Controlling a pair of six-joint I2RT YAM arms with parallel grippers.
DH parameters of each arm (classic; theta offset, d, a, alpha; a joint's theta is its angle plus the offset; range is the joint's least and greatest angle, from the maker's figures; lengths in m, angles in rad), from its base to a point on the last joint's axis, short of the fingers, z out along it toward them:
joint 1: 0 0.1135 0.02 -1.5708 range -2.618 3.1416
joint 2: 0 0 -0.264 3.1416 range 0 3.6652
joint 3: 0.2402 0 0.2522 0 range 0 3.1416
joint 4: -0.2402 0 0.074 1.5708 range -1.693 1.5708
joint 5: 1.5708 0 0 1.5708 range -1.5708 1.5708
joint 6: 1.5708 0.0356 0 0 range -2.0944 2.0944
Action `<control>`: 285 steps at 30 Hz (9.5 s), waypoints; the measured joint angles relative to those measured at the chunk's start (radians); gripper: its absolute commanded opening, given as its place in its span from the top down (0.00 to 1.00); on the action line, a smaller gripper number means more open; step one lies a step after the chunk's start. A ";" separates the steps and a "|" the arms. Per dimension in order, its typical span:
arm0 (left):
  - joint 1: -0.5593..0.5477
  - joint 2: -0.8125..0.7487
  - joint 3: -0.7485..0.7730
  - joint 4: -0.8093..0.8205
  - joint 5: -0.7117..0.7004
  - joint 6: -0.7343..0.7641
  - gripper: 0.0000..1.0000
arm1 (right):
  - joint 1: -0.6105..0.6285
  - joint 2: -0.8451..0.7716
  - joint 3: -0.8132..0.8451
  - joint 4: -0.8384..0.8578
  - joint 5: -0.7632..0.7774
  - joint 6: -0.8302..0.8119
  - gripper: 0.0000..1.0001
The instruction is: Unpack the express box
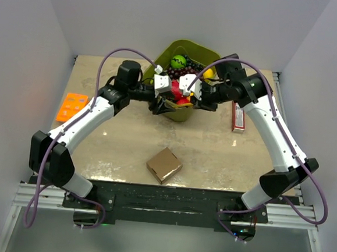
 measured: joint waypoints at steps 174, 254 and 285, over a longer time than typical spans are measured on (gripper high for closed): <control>0.047 0.272 -0.157 -0.503 -0.014 0.320 0.79 | -0.373 -0.417 -0.897 0.755 0.005 1.208 1.00; 0.260 0.239 -0.446 -0.037 0.029 -0.530 0.42 | 0.296 -0.015 -0.580 0.904 0.315 0.777 1.00; 0.280 0.281 -0.446 -0.013 0.082 -0.553 0.42 | 0.379 0.051 -0.602 0.953 0.483 0.820 1.00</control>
